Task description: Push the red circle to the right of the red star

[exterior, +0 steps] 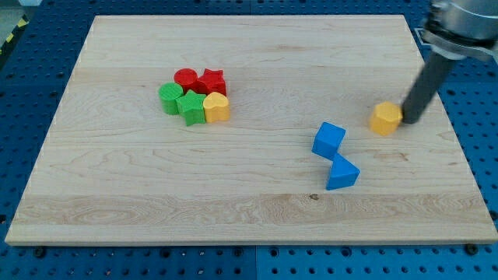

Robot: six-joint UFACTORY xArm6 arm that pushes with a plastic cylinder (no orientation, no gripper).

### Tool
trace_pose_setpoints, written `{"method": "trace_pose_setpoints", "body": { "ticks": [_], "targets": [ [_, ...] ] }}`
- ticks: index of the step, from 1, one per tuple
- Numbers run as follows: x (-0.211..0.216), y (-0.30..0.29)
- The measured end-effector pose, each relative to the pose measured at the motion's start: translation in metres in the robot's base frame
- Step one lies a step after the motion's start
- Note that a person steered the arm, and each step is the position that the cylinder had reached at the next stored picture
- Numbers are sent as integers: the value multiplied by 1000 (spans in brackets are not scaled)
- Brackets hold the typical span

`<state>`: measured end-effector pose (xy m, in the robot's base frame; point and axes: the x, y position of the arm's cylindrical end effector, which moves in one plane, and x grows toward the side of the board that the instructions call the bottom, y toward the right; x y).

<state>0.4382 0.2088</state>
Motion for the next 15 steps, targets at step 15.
{"method": "trace_pose_setpoints", "body": {
  "ticks": [15],
  "targets": [
    [-99, -364]
  ]
}}
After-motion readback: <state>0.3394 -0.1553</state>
